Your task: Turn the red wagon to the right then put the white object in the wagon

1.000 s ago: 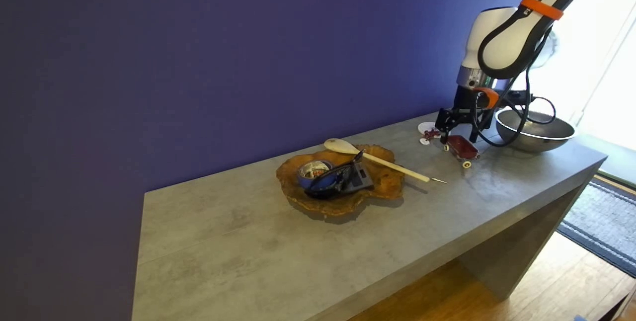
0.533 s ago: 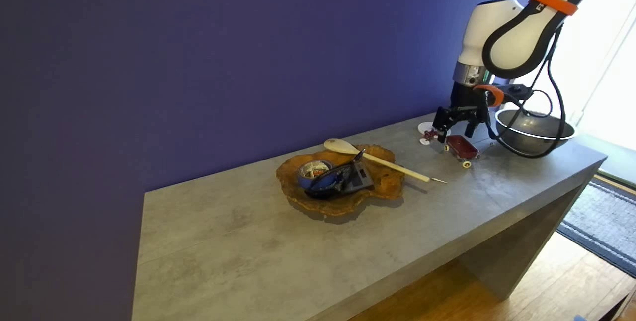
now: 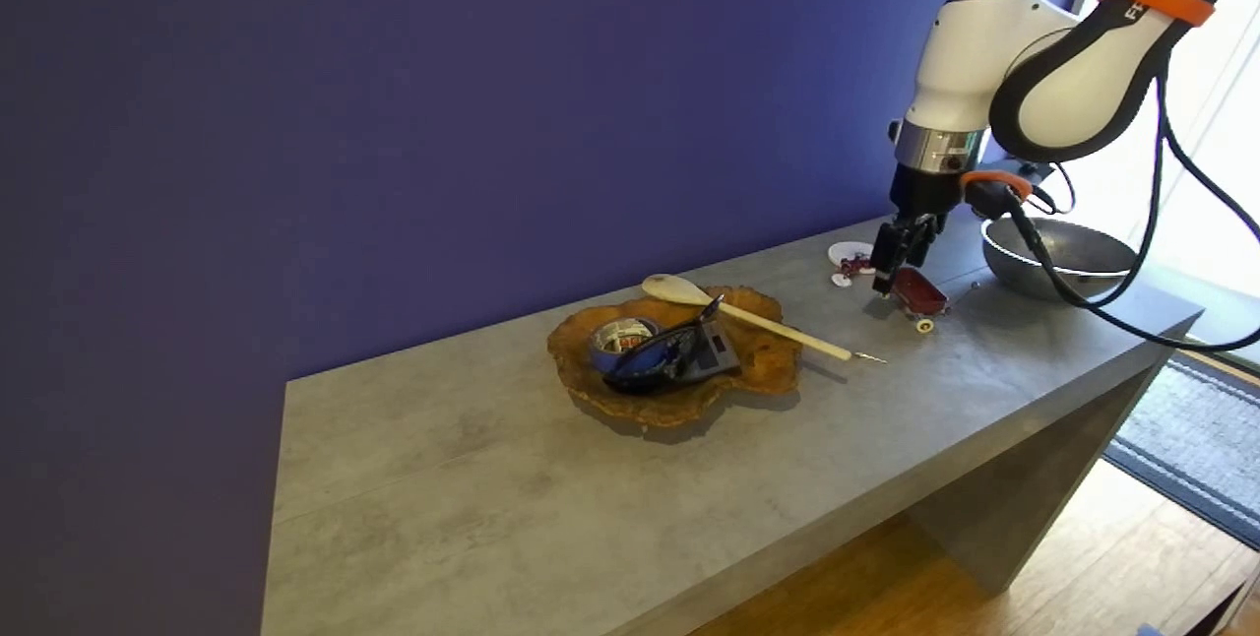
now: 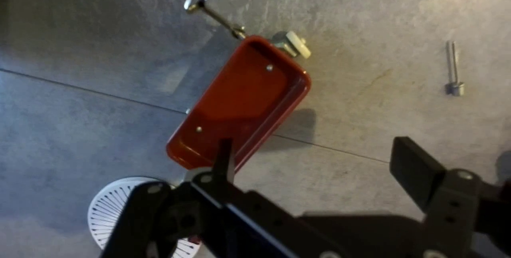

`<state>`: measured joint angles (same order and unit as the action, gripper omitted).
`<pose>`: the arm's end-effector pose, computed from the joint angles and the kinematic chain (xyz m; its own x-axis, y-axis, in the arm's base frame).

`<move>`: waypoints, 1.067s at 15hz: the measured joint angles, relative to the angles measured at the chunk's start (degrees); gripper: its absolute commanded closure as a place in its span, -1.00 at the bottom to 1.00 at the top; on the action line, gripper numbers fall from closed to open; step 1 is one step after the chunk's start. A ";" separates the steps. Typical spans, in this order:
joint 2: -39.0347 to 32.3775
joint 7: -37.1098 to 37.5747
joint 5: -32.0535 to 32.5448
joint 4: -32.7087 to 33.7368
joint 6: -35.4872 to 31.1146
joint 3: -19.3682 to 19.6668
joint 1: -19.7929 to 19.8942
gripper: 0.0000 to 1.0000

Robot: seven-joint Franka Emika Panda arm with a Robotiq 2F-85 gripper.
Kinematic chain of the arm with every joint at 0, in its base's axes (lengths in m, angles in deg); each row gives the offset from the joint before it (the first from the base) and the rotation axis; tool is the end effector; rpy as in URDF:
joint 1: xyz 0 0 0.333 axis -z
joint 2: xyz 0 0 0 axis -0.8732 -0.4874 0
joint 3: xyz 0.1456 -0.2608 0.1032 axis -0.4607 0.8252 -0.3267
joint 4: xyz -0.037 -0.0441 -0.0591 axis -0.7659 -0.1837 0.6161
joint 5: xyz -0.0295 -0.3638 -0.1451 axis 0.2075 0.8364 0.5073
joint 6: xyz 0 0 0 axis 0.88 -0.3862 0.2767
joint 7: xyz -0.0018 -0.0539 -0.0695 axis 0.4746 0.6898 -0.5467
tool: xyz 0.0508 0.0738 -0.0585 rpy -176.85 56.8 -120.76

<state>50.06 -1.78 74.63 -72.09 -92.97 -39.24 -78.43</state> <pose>0.4815 0.1471 0.1712 0.9823 0.1812 0.0464 0.1780 -0.9817 0.0672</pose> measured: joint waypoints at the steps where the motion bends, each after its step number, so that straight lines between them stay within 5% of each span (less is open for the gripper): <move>1: 0.11 -1.89 0.47 -0.19 0.00 -0.77 0.01 -1.00; 6: 0.09 -12.11 2.22 -0.55 0.00 -4.59 0.16 -1.00; 16: -1.91 -17.18 5.69 0.43 0.39 -7.07 -0.07 -1.00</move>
<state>48.15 -18.96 80.32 -71.66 -92.58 -46.30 -78.49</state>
